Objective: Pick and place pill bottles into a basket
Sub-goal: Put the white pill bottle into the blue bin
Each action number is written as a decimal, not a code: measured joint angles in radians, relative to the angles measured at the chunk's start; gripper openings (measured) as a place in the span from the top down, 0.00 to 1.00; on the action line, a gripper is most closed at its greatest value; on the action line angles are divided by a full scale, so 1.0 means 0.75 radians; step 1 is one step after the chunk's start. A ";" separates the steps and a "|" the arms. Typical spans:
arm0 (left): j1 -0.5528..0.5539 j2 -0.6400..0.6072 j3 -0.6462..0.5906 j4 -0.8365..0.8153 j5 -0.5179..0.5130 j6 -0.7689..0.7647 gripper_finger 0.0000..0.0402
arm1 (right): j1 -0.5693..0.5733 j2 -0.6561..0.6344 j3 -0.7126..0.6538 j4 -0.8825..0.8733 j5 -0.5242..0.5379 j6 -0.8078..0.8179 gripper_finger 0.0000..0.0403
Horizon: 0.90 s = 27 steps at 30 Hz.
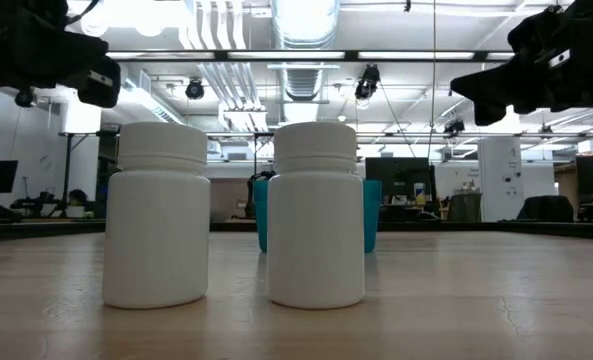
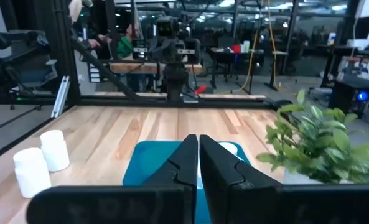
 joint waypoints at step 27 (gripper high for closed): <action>-0.016 0.590 0.563 -0.271 -0.039 0.043 0.97 | -0.026 -0.463 0.000 -0.460 0.048 -0.029 0.98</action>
